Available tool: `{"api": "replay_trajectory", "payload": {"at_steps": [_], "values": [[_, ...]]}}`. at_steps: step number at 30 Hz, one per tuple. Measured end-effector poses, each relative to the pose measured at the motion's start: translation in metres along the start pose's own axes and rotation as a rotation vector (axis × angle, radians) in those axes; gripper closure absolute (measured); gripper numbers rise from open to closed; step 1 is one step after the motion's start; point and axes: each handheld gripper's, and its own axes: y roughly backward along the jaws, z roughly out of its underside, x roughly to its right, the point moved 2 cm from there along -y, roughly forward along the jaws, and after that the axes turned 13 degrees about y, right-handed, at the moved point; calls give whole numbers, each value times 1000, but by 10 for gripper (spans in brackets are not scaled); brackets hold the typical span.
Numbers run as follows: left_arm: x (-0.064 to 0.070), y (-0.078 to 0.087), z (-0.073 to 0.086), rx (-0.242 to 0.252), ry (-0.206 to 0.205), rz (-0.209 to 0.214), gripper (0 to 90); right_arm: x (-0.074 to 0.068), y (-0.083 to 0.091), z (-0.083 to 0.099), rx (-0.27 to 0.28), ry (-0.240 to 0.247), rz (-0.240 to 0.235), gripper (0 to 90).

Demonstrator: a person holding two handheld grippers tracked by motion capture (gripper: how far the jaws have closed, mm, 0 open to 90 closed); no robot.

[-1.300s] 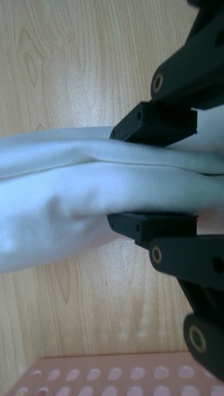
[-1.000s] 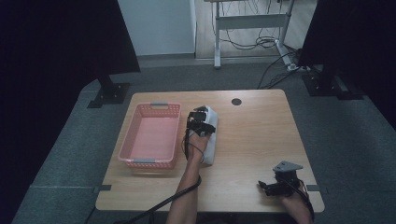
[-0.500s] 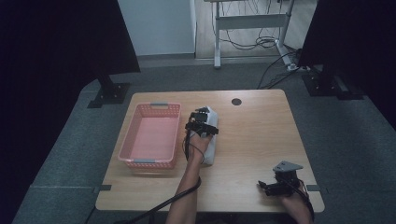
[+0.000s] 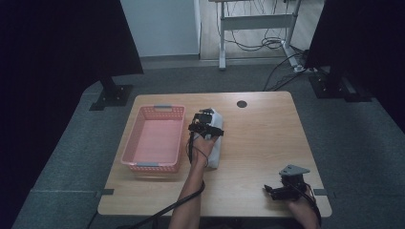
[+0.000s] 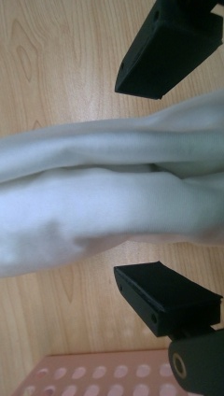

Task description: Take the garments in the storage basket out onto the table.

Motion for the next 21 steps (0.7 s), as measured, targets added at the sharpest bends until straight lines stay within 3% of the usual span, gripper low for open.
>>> {"api": "replay_trajectory", "payload": {"at_steps": [11,21], "values": [[2,12,-3,30,-14,5,112,0,0,0,-1,-1,0,26],[2,25,-7,63,2,27,110,0,0,0,0,0,0,25]]}}
